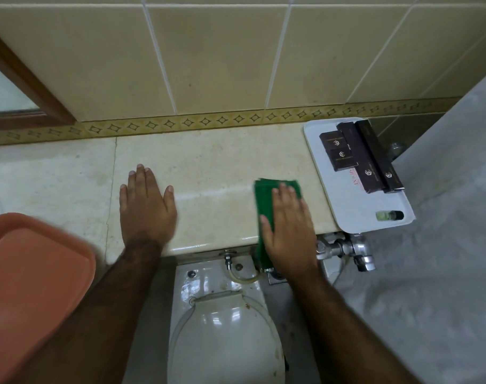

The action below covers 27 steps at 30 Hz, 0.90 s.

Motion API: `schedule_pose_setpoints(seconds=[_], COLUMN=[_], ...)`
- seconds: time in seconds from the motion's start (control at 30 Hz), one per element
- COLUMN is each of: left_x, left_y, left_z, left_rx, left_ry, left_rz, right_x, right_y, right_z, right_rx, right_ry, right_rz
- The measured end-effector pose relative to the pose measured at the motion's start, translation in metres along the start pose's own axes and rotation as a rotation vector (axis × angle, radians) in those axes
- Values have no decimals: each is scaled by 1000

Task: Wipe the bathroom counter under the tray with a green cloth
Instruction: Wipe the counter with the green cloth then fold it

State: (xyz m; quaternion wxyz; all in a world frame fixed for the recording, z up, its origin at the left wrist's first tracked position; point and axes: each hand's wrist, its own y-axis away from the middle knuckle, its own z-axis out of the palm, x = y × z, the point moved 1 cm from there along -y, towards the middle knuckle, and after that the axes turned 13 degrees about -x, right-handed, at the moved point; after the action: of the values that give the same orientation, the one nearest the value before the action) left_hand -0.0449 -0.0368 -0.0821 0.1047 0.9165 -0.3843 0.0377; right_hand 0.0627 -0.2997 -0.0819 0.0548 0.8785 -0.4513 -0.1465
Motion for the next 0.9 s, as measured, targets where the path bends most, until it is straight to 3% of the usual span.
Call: schedule_pose_setpoints(seconds=[0.1, 0.17, 0.4, 0.53, 0.63, 0.77, 0.9], left_x=[0, 1, 1, 0, 2, 0, -1], left_y=[0, 0, 0, -1, -1, -3, -5], left_z=[-1, -1, -1, -1, -2, 0, 3], left_rx=[8, 2, 4, 12, 8, 5, -6], left_ry=[-2, -1, 4, 10, 19, 17, 29], left_rz=[-6, -5, 0, 3, 2, -10, 2], right_x=[15, 5, -36, -26, -24, -33, -84], right_y=[10, -4, -41, -4, -27, -107, -148], right_z=[4, 0, -7, 1, -7, -26, -25], right_rx=[147, 144, -73, -23, -3, -13, -67], right_ry=[-69, -78, 48, -41, -52, -39, 26], right_rz=[281, 335, -112, 54, 132, 70, -121])
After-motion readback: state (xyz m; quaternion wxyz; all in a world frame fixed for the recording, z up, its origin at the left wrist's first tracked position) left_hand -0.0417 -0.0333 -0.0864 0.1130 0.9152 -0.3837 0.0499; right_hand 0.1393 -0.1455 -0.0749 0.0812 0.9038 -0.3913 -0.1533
